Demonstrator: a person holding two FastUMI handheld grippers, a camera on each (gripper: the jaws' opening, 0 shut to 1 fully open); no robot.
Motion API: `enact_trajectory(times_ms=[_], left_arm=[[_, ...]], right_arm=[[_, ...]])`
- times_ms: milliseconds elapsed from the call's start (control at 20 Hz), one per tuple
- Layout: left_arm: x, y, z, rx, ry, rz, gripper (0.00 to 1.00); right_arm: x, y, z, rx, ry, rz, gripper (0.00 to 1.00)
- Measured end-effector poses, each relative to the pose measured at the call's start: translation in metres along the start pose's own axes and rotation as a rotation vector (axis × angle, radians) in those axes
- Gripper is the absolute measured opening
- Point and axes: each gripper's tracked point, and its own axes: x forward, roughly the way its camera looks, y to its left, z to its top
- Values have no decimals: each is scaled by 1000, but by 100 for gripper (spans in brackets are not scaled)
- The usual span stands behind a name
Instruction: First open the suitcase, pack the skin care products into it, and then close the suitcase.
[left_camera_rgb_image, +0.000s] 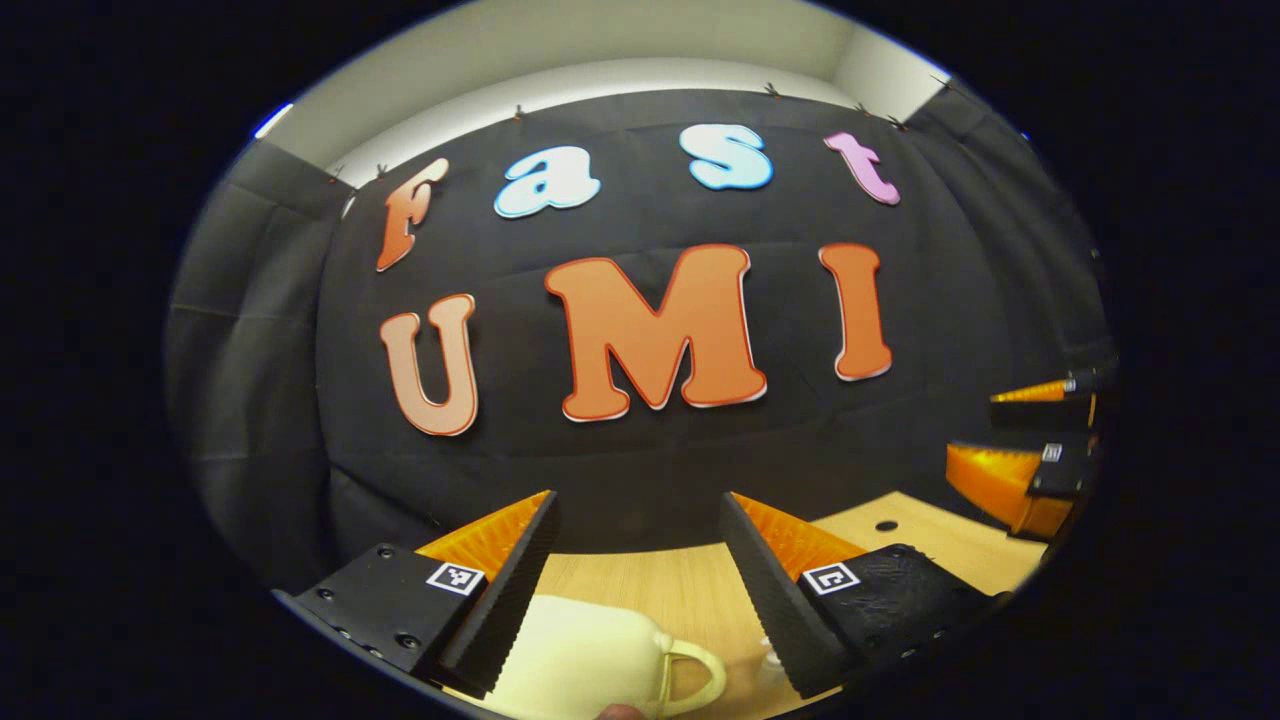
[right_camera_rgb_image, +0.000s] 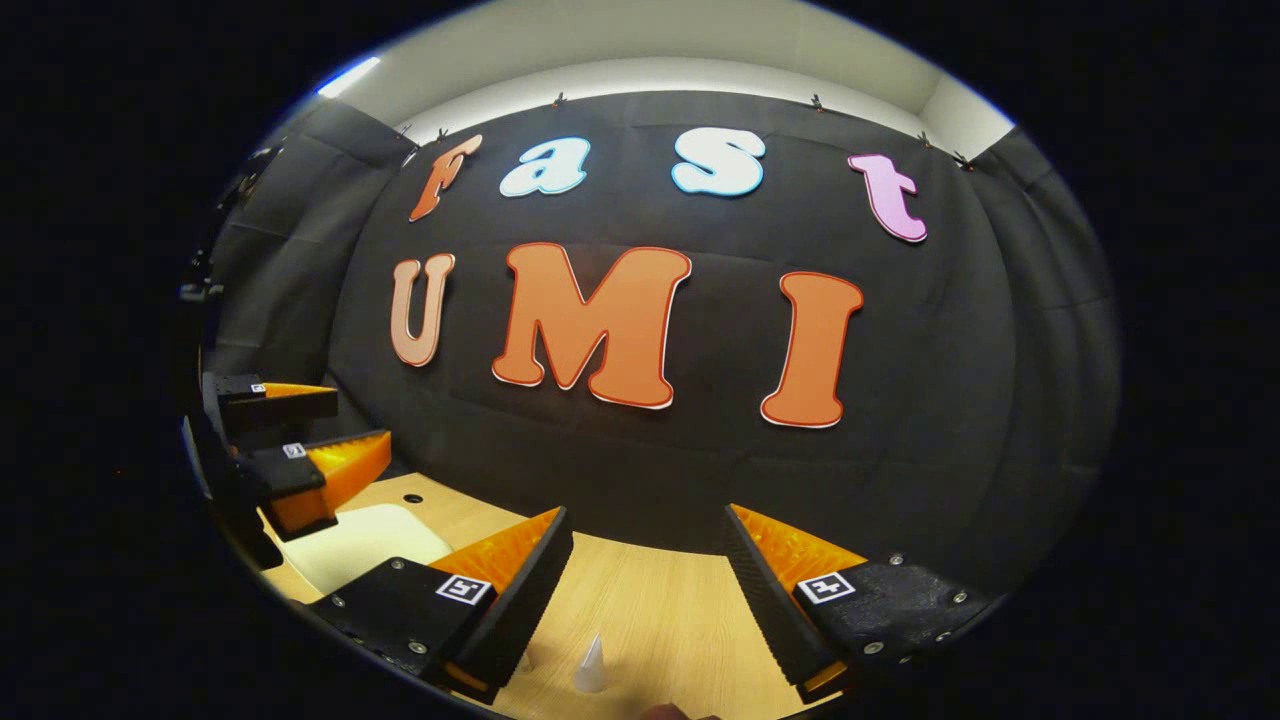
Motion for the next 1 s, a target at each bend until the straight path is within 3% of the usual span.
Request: enact_trajectory(times_ms=[600,1000], left_arm=[[-12,-52,-166,477,259,-370,99],[-35,-68,-223,683,367,-477,98]], right_arm=[[13,-32,-6,-25,22,-158,95],[6,-50,-26,-3,59,-193,95]])
